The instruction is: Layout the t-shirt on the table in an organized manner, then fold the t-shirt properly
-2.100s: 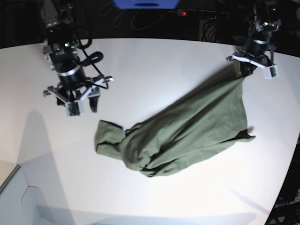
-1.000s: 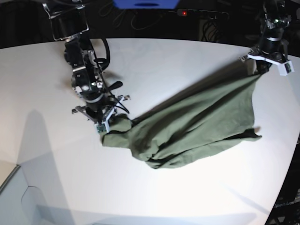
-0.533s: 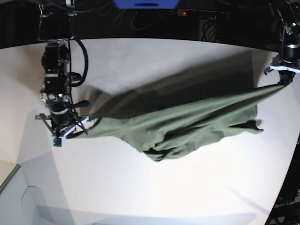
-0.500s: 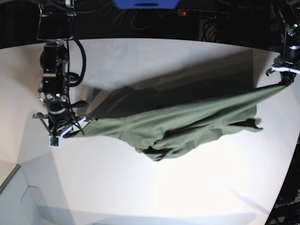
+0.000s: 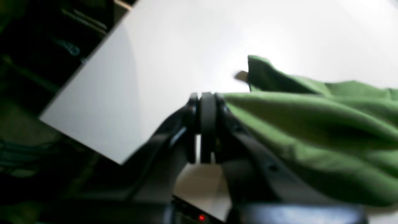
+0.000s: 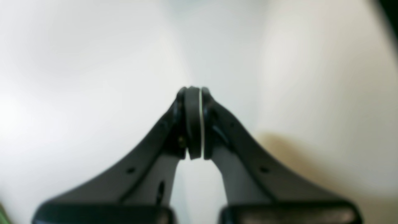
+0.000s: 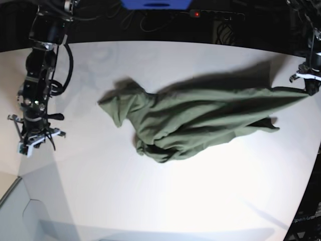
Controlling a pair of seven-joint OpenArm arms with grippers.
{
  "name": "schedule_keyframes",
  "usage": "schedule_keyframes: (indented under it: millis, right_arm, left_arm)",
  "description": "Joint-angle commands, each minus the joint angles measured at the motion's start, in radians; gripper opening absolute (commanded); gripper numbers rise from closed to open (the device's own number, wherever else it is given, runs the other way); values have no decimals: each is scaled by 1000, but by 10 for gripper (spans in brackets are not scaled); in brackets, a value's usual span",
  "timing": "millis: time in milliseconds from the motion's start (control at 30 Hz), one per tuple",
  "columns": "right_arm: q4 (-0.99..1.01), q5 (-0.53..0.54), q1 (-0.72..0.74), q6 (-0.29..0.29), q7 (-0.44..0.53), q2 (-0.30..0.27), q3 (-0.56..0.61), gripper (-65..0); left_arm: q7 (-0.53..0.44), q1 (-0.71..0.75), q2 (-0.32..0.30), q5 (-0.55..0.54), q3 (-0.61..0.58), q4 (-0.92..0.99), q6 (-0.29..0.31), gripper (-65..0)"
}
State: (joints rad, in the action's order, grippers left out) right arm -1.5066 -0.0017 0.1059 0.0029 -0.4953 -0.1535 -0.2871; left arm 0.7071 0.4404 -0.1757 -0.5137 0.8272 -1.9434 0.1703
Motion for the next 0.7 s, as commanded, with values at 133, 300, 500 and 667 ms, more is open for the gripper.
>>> schedule_keyframes:
  millis: [133,300,500,667]
  right_arm:
    - [-150,7,-21,4,-3,2,9,-650]
    - [-243,9,-97,7,-156,61,105,-650]
    - [-256,9,-150,191,-302,96,331,-544]
    - [-259,9,-150,222,-352,116,392,-333]
  left_arm:
    - [-24,-1,-9,-7,10,-18,31,-645]
    - [-24,-4,9,-7,10,-12,31,-645]
    - [-24,-15,8,-6,8,-9,33,-645]
    - [-24,-15,6,-6,8,-9,33,-645]
